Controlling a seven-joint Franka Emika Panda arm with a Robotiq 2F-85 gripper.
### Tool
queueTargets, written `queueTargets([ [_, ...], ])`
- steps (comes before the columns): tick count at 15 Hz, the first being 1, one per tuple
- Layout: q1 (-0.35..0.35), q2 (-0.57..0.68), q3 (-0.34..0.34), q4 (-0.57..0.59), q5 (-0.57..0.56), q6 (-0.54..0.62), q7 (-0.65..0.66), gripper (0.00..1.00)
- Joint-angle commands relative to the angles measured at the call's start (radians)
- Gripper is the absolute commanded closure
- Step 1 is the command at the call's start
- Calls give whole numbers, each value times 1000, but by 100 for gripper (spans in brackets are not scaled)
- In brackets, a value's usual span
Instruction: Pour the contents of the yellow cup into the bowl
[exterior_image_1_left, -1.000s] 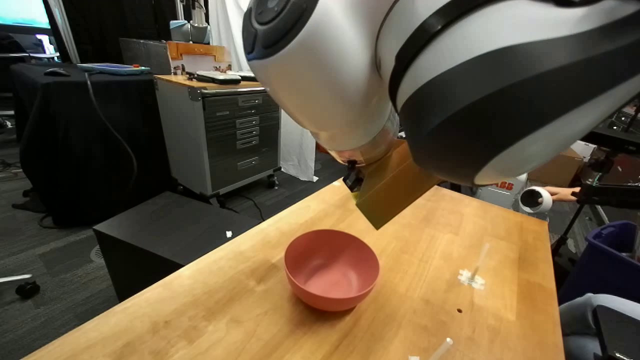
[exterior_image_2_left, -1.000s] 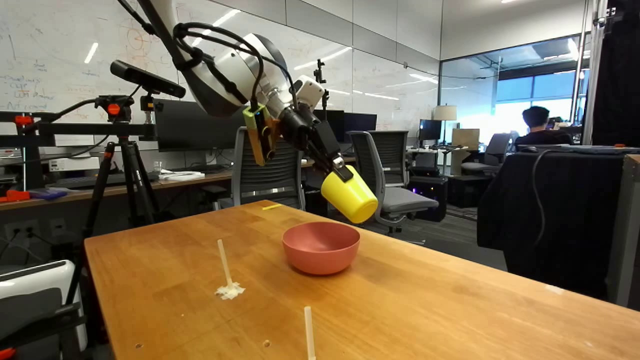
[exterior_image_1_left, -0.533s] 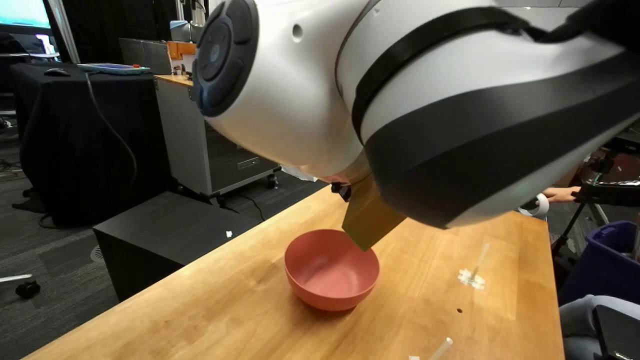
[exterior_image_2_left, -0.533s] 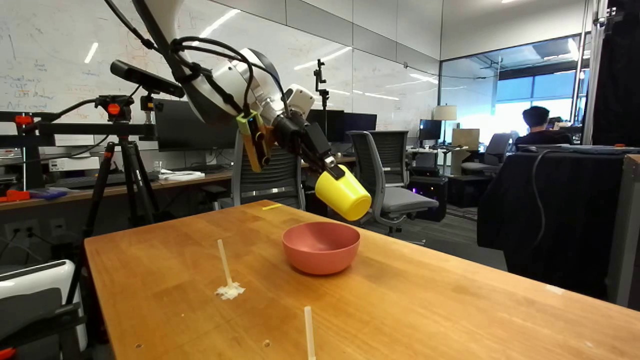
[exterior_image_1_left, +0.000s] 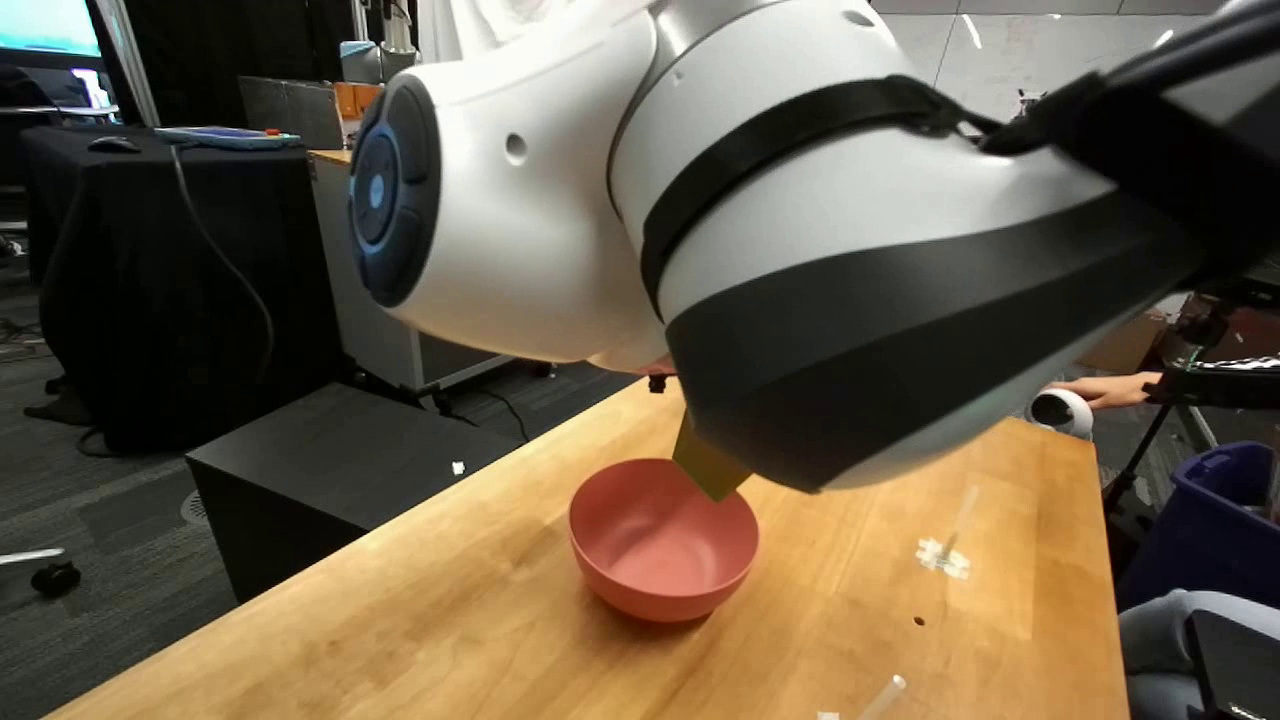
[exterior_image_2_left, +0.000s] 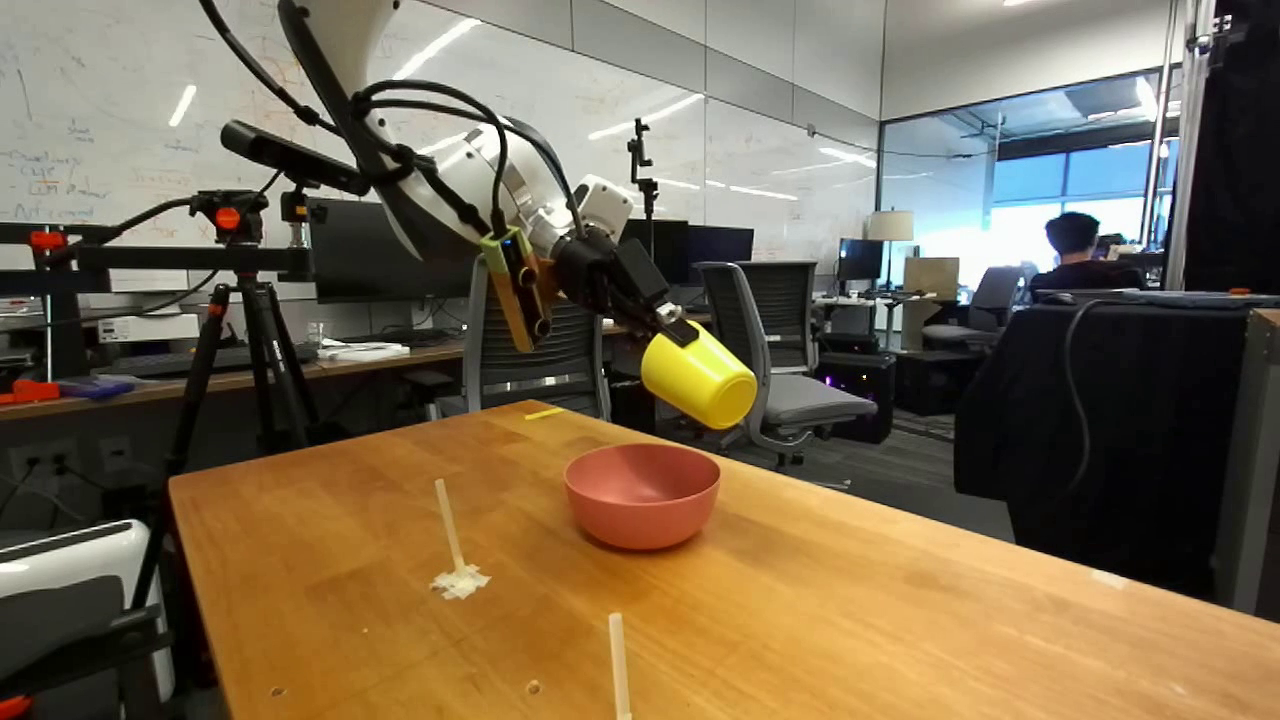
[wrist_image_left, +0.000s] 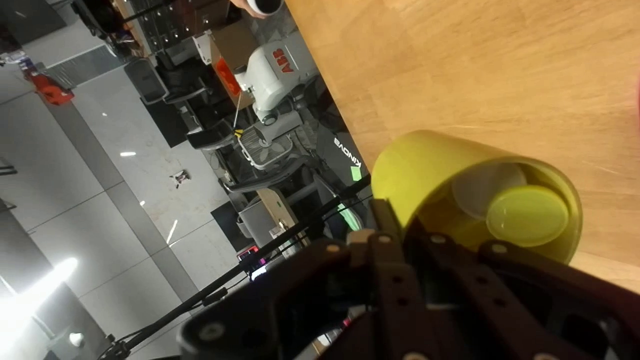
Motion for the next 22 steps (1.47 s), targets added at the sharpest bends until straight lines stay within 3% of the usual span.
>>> queueTargets([
  [1,15,51,7,73,-42,-102,13,94],
  [22,54,232,4,228,-92,-306,3,94],
])
